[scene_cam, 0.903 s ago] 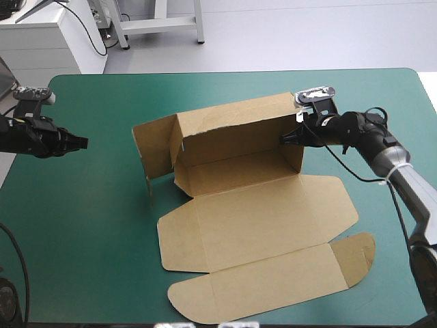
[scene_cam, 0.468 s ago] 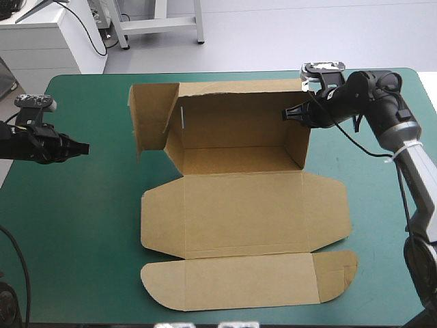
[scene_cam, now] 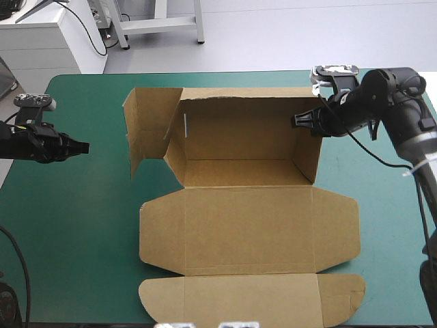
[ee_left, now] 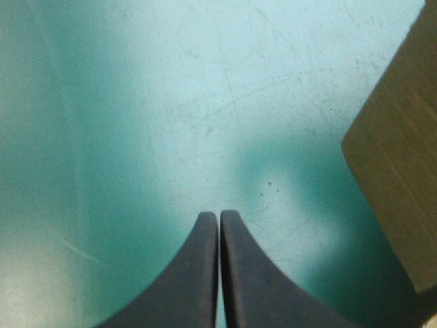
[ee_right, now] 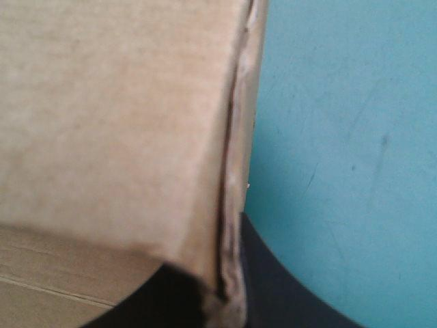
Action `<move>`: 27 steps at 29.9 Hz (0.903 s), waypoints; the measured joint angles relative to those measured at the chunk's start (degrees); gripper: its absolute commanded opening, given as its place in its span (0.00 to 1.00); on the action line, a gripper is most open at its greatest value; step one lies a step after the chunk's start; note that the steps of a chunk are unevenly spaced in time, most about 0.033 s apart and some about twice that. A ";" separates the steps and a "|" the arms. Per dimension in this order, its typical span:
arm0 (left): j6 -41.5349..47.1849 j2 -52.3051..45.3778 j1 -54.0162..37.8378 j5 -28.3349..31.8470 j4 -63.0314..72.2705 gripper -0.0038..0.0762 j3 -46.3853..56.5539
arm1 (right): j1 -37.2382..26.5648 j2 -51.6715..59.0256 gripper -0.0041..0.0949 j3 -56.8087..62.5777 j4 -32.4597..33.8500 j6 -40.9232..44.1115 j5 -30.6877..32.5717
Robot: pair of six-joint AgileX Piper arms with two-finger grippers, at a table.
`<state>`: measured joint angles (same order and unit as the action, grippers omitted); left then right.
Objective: Fold the box
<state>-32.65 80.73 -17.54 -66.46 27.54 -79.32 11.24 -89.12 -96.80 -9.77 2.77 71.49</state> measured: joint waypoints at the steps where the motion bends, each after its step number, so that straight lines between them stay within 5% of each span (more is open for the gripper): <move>1: 0.00 0.00 0.00 -0.05 0.63 0.04 0.00 | 0.00 1.41 0.03 1.97 -0.05 0.00 0.00; 10: 0.00 0.00 0.00 -0.17 1.67 0.04 0.05 | 0.00 4.69 0.03 13.36 -0.24 -1.16 -0.38; 27: 0.00 0.00 0.00 -1.51 2.08 0.04 0.05 | -0.10 -14.02 0.03 2.53 -2.43 -5.26 -6.11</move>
<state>-32.65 80.73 -17.54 -67.97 29.62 -79.27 11.13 -103.14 -94.26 -12.21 -2.49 65.38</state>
